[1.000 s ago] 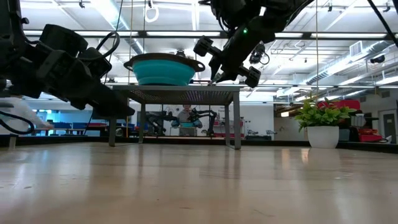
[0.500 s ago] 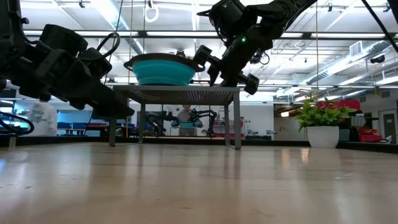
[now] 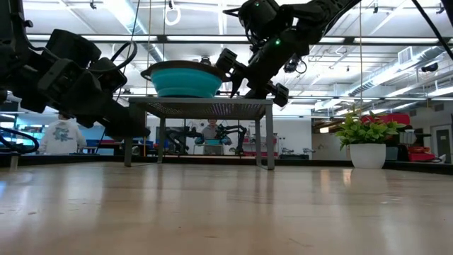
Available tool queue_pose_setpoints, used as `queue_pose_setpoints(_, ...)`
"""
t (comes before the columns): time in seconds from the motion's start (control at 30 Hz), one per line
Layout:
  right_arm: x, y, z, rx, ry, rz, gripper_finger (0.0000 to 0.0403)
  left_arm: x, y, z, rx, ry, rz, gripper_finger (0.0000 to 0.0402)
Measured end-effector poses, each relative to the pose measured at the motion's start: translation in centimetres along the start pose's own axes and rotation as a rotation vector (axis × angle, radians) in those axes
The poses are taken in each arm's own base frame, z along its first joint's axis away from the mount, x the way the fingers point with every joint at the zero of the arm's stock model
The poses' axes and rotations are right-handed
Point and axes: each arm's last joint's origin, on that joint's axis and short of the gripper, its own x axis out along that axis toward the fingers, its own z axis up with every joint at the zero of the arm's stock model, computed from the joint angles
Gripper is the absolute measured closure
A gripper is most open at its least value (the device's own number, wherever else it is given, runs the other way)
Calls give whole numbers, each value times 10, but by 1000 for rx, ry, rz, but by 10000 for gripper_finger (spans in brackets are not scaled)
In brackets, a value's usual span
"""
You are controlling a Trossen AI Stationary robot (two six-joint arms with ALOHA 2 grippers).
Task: Pick & Place Fruit
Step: Put the blue knife on the gray metal shelf, then return to Home Position
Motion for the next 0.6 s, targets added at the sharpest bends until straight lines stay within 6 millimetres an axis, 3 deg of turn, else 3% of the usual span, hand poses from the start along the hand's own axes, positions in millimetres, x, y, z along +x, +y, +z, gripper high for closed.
queue_pose_setpoints(0.27,-13,3,-2,-85,38,14,268,0,0,0,14,4,2,29)
queue_pose_setpoints(0.6,-64,11,19,-277,108,111,268,0,-1,-1,12,14,-34,29)
